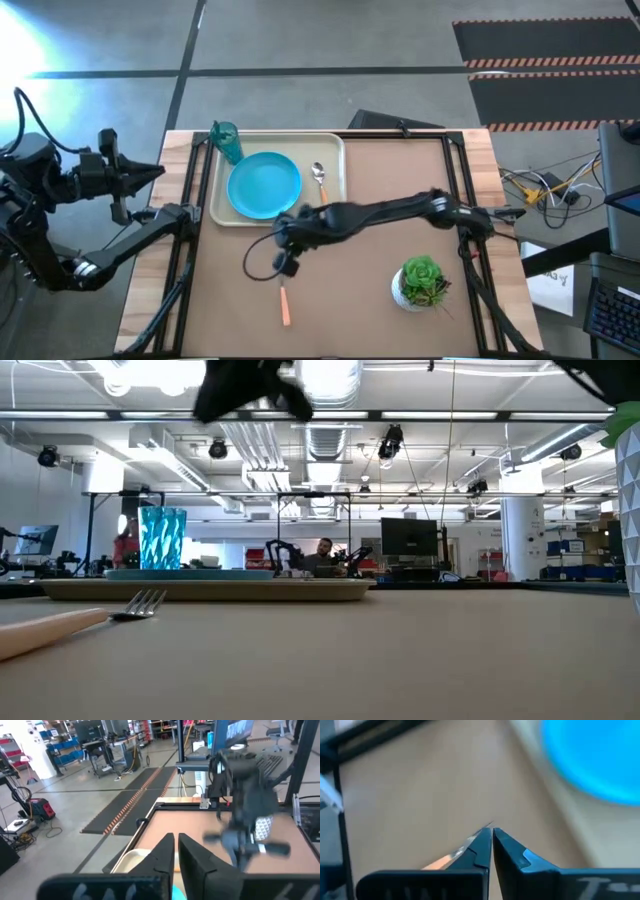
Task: Pick and place plate/cup/fork/spoon on tray
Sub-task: Put the fork on the white serving tray to the right of the light blue plate
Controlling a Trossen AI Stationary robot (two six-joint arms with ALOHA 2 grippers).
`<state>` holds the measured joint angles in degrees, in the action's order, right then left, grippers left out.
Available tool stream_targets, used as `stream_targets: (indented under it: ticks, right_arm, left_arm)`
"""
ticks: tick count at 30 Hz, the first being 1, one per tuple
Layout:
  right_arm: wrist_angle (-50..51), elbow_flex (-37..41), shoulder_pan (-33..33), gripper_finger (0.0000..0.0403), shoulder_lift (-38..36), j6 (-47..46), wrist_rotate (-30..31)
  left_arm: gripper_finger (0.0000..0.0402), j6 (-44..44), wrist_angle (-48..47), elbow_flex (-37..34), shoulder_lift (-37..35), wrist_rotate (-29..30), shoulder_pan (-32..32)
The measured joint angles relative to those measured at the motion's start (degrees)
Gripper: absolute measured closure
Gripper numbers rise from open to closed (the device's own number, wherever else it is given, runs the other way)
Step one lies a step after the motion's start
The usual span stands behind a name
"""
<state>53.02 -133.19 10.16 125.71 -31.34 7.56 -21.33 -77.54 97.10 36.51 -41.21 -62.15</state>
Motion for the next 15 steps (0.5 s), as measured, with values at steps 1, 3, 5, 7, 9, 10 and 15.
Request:
stream_targets:
  ticks: [1, 3, 5, 7, 9, 10, 15]
  right_arm:
    - [1.0, 0.0, 0.2, 0.0394, -1.9, 1.0, 2.7]
    - [2.5, 0.0, 0.7, 0.0394, -5.6, 2.7, 8.4]
    - [3.5, 0.1, 0.9, 0.0394, -9.5, 4.4, 12.5]
    - [4.1, 0.2, 1.4, 0.0394, -12.9, 6.0, 15.7]
    - [4.1, 0.2, 1.6, 0.0394, -15.8, 8.3, 17.4]
    - [4.1, 0.2, 1.6, 0.0394, -17.2, 9.3, 17.9]
    - [4.2, 0.3, 1.7, 0.0394, -20.9, 12.7, 18.7]
  left_arm:
    - [0.0396, 0.0, -0.3, 0.0, -0.1, 0.0, 0.0]
    - [0.0397, 0.0, -2.0, 0.0, -0.2, 0.0, 0.0]
    - [0.04, -0.1, -5.0, -0.5, -0.3, 0.0, 0.0]
    - [0.0401, -0.1, -8.7, -2.1, -0.5, 0.0, -0.1]
    - [0.0401, -0.1, -11.4, -5.2, -1.5, 0.0, -0.2]
    - [0.0401, -0.1, -12.1, -7.3, -2.4, 0.3, -0.2]
    - [0.0401, 0.6, -12.5, -21.7, -10.6, 2.6, -0.8]
